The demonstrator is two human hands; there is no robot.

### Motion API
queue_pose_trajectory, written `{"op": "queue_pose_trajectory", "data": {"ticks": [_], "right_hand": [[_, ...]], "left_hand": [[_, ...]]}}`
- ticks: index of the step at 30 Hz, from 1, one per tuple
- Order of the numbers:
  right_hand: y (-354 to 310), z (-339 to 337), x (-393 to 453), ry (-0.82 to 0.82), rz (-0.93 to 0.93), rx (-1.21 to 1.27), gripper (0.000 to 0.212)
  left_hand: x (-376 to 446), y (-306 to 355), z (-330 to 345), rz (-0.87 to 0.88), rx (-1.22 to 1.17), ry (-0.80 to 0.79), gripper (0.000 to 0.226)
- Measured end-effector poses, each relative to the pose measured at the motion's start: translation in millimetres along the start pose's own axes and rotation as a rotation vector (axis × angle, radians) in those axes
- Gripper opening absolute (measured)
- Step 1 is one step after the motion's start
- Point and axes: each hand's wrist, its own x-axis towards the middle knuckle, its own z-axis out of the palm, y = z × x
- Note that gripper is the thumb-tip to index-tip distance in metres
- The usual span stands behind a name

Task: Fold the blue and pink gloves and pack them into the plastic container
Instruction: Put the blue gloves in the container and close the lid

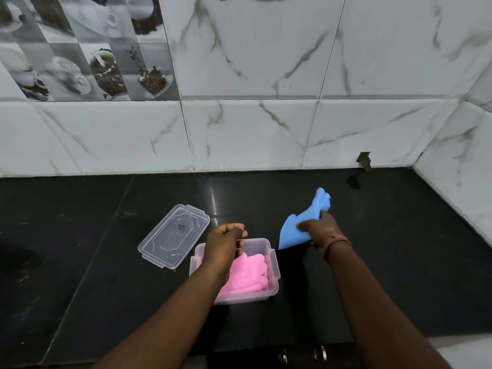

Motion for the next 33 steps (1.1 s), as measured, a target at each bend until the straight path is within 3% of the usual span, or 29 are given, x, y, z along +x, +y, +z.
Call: {"op": "queue_pose_trajectory", "data": {"ticks": [2,6,8,12,17,19,22,25,27,30,33], "right_hand": [[-19,11,-21,0.004,-0.251,-0.209,0.047],[-35,39,-77,-0.012,-0.774,-0.711,0.044],[-30,56,-104,-0.007,-0.939,-0.957,0.044],[-10,67,-128,-0.020,-1.070,-1.097,0.057],[6,57,-132,-0.276,-1.203,-1.107,0.067],[9,50,-131,-0.420,-1.172,-1.024,0.069],[13,41,-131,-0.557,-1.057,-0.638,0.046],[9,46,-136,-0.396,-0.928,-0.197,0.019],[4,59,-137,-0.218,-0.849,-0.138,0.029],[6,85,-144,-0.239,-0.721,-0.408,0.074],[21,105,-149,-0.203,-0.881,-0.700,0.085]], "left_hand": [[-3,9,4,-0.109,-0.144,-0.118,0.019],[-6,28,-3,-0.370,-0.602,-0.492,0.105],[-10,29,-19,-0.358,-0.751,-0.664,0.124],[-21,12,-47,-0.305,-0.908,-0.755,0.106],[-28,-3,-60,-0.254,-0.890,-0.554,0.064],[-28,-8,-64,-0.234,-0.893,-0.534,0.057],[-29,-15,-69,-0.212,-0.882,-0.518,0.052],[-32,-20,-72,-0.213,-0.898,-0.512,0.050],[-35,-21,-69,-0.215,-0.895,-0.513,0.047],[-38,-23,-59,-0.205,-0.919,-0.490,0.045],[-38,-32,-53,-0.203,-0.912,-0.409,0.050]]}}
